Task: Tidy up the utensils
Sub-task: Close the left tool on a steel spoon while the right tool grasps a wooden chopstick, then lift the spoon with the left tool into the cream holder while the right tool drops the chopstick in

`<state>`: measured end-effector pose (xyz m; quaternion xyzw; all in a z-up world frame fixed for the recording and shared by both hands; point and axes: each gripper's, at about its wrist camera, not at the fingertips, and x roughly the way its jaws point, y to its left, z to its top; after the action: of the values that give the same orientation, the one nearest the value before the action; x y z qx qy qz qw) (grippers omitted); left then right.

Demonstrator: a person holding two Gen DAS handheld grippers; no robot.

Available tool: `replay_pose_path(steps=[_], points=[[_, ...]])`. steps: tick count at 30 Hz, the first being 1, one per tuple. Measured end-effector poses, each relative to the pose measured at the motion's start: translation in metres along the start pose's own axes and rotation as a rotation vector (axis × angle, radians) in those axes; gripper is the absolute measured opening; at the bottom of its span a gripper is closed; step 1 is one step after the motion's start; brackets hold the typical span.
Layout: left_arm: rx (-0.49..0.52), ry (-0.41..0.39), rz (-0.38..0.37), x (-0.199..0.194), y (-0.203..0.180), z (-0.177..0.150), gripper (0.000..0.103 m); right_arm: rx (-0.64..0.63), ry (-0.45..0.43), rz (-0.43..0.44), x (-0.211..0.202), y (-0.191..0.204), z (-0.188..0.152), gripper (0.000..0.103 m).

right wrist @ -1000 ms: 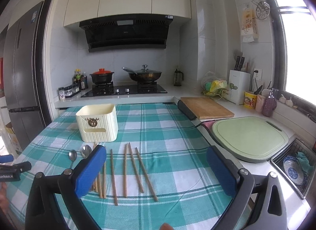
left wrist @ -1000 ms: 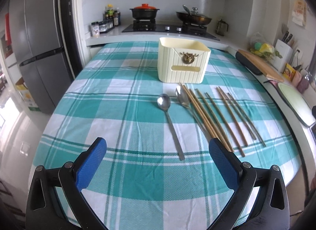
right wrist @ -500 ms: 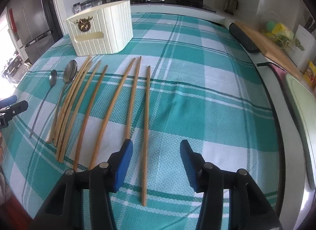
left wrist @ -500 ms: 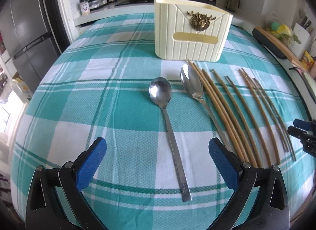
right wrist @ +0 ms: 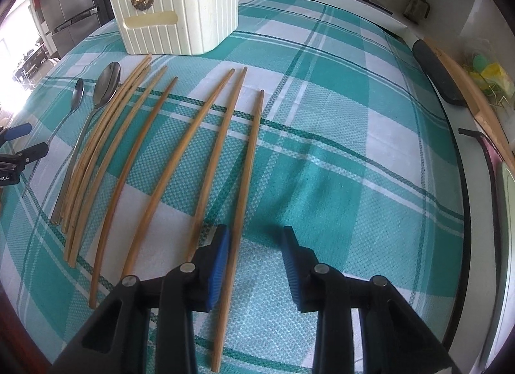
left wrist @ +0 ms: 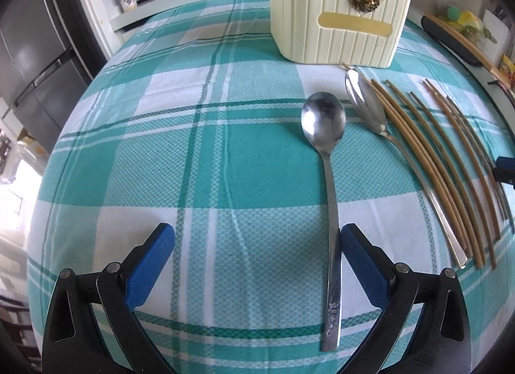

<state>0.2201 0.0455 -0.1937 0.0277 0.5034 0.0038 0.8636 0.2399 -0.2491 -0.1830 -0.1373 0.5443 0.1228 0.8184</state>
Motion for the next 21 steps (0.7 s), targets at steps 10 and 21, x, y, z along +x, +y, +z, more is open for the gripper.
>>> replay_pose_path(steps=[10,21], points=[[0.228,0.046,-0.098,0.017,-0.035,0.038,0.09,-0.009,0.039,0.03,0.019,-0.004,0.045,0.034],[0.203,0.048,-0.162,0.033,-0.042,0.076,0.036,0.056,0.045,0.042,0.048,-0.015,0.106,0.014]])
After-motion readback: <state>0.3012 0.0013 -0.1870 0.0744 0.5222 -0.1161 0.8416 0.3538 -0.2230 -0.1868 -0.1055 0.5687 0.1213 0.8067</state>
